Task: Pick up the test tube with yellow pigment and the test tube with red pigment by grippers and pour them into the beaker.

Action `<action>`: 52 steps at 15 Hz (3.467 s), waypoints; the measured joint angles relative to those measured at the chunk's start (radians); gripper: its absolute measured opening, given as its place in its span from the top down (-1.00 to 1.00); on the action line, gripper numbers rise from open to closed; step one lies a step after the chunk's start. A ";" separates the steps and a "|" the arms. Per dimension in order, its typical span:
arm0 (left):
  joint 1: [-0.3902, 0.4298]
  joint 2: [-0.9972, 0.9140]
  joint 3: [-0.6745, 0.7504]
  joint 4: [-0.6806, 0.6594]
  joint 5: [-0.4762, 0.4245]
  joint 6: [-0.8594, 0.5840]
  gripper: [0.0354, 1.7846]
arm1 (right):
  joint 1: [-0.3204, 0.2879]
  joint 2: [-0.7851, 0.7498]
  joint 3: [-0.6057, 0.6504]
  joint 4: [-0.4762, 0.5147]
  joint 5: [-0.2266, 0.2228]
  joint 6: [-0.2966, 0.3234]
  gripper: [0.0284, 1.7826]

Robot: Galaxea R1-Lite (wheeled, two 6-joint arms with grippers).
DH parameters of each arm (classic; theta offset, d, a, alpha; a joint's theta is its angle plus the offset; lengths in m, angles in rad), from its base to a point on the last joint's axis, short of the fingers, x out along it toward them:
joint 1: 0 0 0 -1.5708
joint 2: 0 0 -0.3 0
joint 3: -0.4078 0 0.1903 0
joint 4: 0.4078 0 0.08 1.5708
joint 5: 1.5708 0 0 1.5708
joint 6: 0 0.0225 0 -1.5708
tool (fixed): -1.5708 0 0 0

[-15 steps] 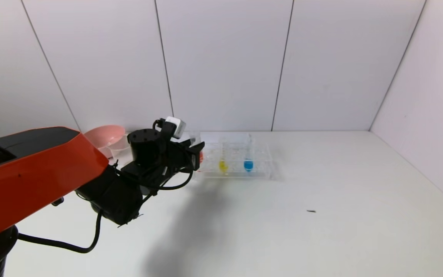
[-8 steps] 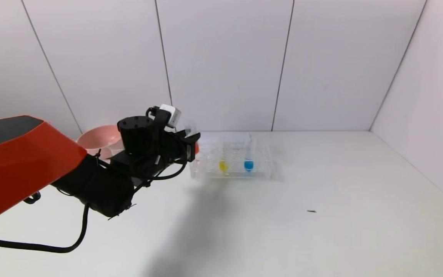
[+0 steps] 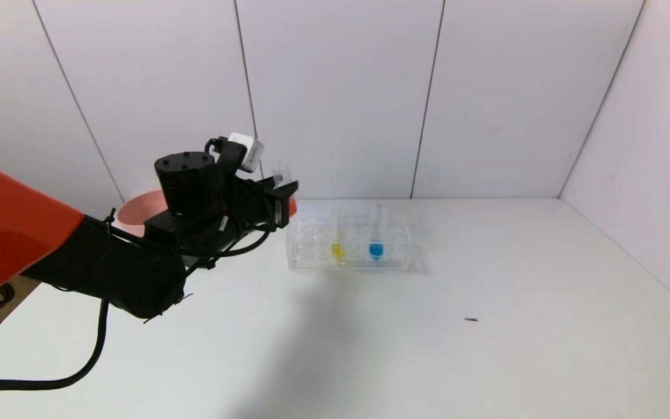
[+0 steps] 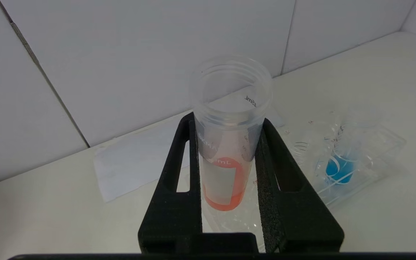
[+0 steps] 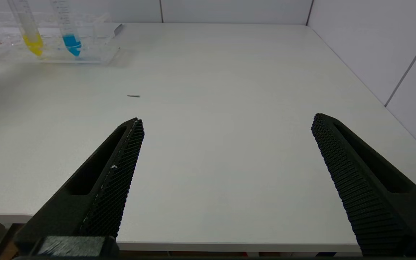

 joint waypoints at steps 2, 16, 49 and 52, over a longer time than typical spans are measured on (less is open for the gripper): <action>0.000 -0.026 0.000 0.023 0.000 0.001 0.52 | 0.000 0.000 0.000 0.000 0.000 0.000 -0.91; 0.063 -0.215 -0.040 0.313 -0.015 0.035 0.52 | 0.000 0.000 0.000 0.000 0.000 0.000 -0.91; 0.570 -0.301 -0.043 0.464 -0.235 0.022 0.52 | 0.000 0.000 0.000 0.000 0.000 0.000 -0.91; 0.603 -0.297 -0.037 0.464 -0.235 0.027 0.52 | 0.000 0.000 0.000 0.000 0.000 0.000 -0.91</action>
